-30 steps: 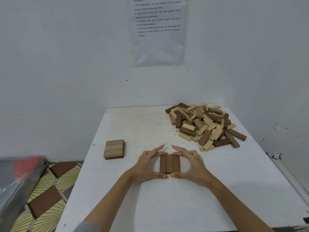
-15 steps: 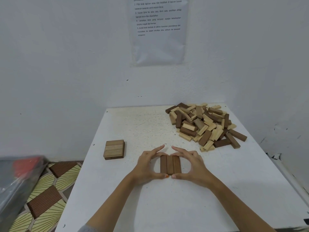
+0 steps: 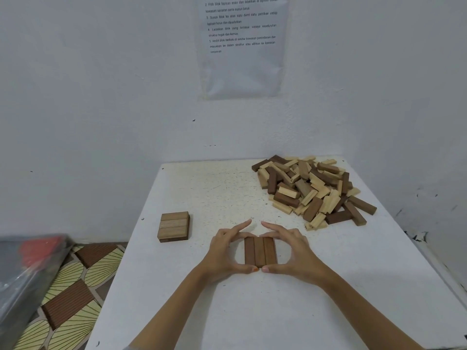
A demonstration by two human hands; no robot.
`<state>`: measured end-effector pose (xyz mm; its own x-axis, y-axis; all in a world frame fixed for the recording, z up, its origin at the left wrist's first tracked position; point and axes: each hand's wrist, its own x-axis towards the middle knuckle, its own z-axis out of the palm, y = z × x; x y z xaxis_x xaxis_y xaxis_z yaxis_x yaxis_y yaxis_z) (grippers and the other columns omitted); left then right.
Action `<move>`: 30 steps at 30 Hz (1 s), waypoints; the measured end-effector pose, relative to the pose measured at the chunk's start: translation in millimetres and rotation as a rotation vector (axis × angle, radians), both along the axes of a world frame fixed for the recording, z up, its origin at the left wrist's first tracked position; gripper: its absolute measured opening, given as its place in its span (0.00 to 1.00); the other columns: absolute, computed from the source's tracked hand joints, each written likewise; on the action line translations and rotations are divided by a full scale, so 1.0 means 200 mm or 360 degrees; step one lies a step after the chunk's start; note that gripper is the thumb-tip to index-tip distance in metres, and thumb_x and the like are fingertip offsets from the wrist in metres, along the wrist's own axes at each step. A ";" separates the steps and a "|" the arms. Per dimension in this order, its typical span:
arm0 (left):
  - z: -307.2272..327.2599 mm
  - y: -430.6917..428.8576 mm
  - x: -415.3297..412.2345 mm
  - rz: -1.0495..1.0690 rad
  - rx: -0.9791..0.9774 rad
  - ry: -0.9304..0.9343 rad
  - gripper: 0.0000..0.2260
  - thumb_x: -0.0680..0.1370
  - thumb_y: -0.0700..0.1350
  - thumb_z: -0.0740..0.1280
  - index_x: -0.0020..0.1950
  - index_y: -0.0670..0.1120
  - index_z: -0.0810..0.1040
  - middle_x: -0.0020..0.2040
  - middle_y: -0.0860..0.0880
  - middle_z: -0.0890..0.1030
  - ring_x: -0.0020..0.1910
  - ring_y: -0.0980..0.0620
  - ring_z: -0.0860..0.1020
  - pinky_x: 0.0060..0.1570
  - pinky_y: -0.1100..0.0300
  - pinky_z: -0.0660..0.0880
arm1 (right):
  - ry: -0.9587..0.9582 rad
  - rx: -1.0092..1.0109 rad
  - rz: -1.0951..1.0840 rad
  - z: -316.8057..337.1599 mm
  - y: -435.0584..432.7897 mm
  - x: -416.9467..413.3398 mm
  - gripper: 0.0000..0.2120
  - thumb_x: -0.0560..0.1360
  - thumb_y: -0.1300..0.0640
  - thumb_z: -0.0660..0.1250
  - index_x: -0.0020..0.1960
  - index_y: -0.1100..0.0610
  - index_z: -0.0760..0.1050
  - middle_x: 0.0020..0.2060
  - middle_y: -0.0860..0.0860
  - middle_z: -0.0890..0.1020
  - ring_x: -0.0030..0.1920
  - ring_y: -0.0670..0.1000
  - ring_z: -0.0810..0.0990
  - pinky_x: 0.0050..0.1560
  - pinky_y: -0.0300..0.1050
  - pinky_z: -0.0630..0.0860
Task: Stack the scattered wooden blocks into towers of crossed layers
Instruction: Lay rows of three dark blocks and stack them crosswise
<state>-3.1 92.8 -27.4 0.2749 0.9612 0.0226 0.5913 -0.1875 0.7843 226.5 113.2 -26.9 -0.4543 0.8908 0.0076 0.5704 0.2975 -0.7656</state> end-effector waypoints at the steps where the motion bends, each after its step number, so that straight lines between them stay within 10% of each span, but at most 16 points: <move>1: 0.00 0.00 0.00 0.0003 0.0005 -0.0022 0.44 0.66 0.52 0.79 0.74 0.67 0.57 0.61 0.69 0.75 0.63 0.62 0.64 0.65 0.62 0.59 | 0.0007 -0.0004 0.0001 0.00 0.00 0.00 0.44 0.62 0.38 0.78 0.71 0.30 0.58 0.60 0.26 0.72 0.64 0.41 0.63 0.62 0.39 0.56; 18: 0.34 0.01 -0.44 0.0124 0.0076 -0.0202 0.44 0.65 0.43 0.81 0.75 0.57 0.63 0.62 0.59 0.79 0.65 0.58 0.73 0.63 0.60 0.68 | 0.0360 0.0074 0.0159 0.24 0.11 -0.44 0.41 0.63 0.48 0.81 0.71 0.38 0.66 0.61 0.35 0.76 0.64 0.39 0.69 0.60 0.36 0.67; 25: 0.36 0.01 -0.71 0.0230 0.0048 -0.0223 0.44 0.64 0.40 0.82 0.74 0.55 0.64 0.60 0.57 0.81 0.68 0.60 0.71 0.62 0.78 0.61 | 0.0389 0.0036 0.0223 0.22 0.19 -0.76 0.41 0.62 0.49 0.81 0.70 0.37 0.66 0.59 0.34 0.77 0.64 0.39 0.67 0.62 0.35 0.64; 30: 0.32 0.04 -0.87 0.0253 0.0011 -0.0221 0.45 0.64 0.39 0.81 0.75 0.54 0.62 0.61 0.57 0.81 0.70 0.61 0.69 0.69 0.66 0.58 | 0.0377 0.0000 0.0249 0.17 0.24 -0.92 0.41 0.62 0.48 0.81 0.69 0.37 0.65 0.59 0.32 0.76 0.65 0.41 0.65 0.66 0.42 0.63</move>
<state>-176.1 101.4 37.4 0.1133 0.9920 0.0562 0.5005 -0.1059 0.8593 42.4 161.4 7.4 -0.5719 0.8100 0.1300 0.3227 0.3678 -0.8721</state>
